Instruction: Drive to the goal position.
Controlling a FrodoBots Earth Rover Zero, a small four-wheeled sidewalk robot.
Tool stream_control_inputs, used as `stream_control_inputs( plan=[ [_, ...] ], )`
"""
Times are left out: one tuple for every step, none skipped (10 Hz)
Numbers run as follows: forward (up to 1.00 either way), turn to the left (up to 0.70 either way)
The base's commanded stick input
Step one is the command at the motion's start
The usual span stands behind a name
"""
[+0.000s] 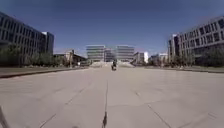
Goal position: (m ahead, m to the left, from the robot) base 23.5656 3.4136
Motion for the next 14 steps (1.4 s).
stream_control_inputs(
  plan=[
    [0.7,0.05],
    [0.7,0.0],
    [0.7,0.0],
    [0.7,-0.01],
    [0.7,-0.01],
    [0.7,-0.01],
    [0.7,0.0],
    [0.7,0.0],
    [0.7,0.0],
    [0.7,0.0],
    [0.7,0.0],
    [0.7,0.0],
    [0.7,0.0],
    [0.7,0.0]
  ],
)
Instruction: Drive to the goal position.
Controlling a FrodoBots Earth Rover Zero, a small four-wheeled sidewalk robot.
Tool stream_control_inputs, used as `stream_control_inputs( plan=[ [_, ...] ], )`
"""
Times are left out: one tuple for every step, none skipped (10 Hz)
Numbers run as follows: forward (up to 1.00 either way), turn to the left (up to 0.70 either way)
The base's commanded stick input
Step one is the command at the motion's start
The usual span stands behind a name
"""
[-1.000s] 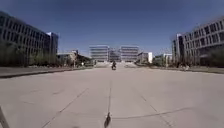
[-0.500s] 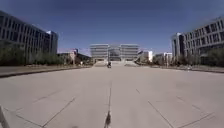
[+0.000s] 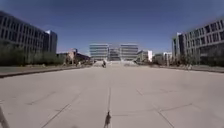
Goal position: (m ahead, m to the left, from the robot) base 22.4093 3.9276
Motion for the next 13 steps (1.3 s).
stream_control_inputs(
  plan=[
    [0.7,0.0],
    [0.7,0.0],
    [0.7,0.0],
    [0.7,0.0],
    [0.7,0.0],
    [0.7,0.0],
    [0.7,0.0],
    [0.7,0.0],
    [0.7,-0.01],
    [0.7,0.0],
    [0.7,0.0],
    [0.7,0.0],
    [0.7,0.0]
  ],
)
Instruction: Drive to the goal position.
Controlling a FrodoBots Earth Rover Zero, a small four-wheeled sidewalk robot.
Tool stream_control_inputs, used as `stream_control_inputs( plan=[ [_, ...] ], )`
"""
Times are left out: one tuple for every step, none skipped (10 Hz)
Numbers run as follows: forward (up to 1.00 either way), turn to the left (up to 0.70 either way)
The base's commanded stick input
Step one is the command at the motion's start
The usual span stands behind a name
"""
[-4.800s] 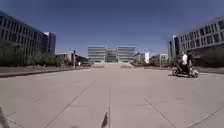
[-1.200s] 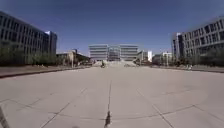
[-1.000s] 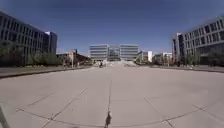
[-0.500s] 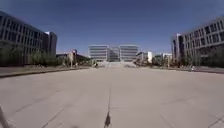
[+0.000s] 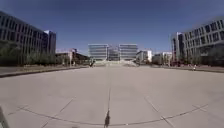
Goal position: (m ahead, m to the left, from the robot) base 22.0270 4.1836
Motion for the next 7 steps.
stream_control_inputs(
  plan=[
    [0.7,0.0],
    [0.7,0.0],
    [0.7,0.0],
    [0.7,0.0],
    [0.7,0.0],
    [0.7,0.0],
    [0.7,0.0]
  ],
)
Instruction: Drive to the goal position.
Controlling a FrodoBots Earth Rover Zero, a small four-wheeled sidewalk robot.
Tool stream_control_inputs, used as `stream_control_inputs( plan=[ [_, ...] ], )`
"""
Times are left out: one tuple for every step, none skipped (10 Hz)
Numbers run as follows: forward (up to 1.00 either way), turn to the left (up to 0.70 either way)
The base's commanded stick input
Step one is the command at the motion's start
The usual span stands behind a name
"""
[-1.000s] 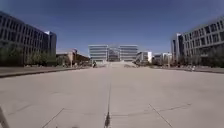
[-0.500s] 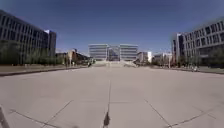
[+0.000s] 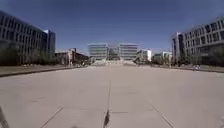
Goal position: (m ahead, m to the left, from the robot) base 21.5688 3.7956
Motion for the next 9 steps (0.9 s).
stream_control_inputs(
  plan=[
    [0.7,0.0],
    [0.7,0.0],
    [0.7,0.0],
    [0.7,0.0],
    [0.7,0.0],
    [0.7,0.0],
    [0.7,0.0],
    [0.7,0.0],
    [0.7,0.0]
  ],
)
